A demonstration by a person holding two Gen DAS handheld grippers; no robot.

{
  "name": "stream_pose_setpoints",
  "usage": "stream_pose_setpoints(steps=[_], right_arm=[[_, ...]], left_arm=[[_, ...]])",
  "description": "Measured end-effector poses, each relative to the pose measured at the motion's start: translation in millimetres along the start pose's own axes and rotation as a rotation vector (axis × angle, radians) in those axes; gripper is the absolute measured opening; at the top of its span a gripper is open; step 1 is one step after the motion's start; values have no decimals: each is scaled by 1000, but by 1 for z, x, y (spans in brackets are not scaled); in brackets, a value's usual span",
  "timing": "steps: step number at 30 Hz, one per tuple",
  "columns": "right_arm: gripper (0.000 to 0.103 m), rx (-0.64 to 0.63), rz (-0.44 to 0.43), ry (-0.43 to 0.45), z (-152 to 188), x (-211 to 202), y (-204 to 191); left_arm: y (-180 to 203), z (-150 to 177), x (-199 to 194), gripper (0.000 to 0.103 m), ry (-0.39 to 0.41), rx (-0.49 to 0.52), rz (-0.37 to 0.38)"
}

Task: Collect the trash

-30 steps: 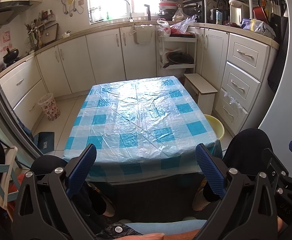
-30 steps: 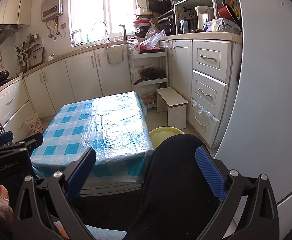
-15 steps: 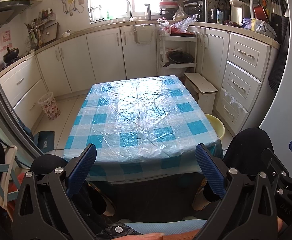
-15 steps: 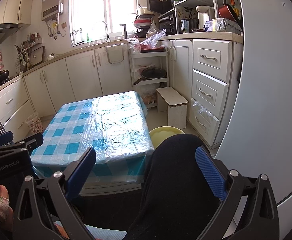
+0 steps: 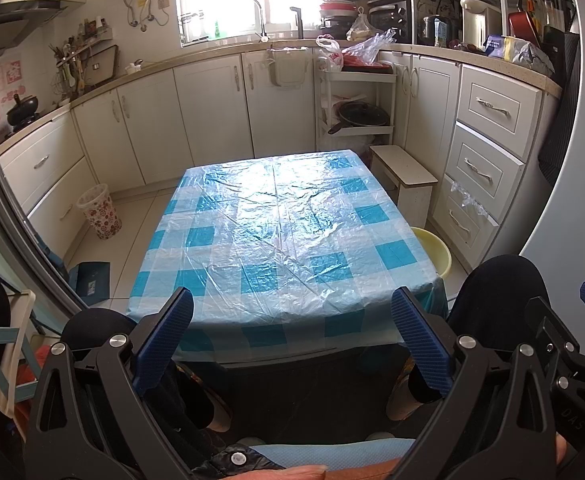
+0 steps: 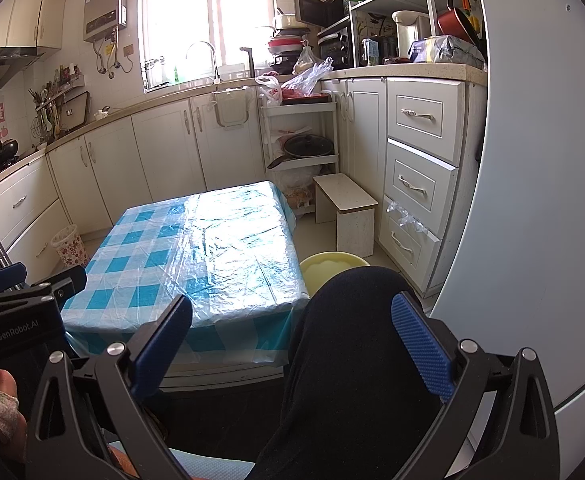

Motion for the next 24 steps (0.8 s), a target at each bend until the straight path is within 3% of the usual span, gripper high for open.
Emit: stream_pose_setpoints(steps=[20, 24], right_arm=[[96, -3, -5, -8, 3, 2, -1], [96, -11, -15, -19, 9, 6, -3]], left_arm=[[-5, 6, 4, 95, -10, -4, -5], [-7, 3, 4, 95, 18, -11, -22]])
Point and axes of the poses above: each gripper's, at about its wrist camera, not at the fingertips, and x roughly the way its jaws point, y to its right, z to its underside, the point moved 7 cm from there along x, roughly the way its jaws point, and after that the axes turned 14 degrees about -z, right-handed, at the moved point
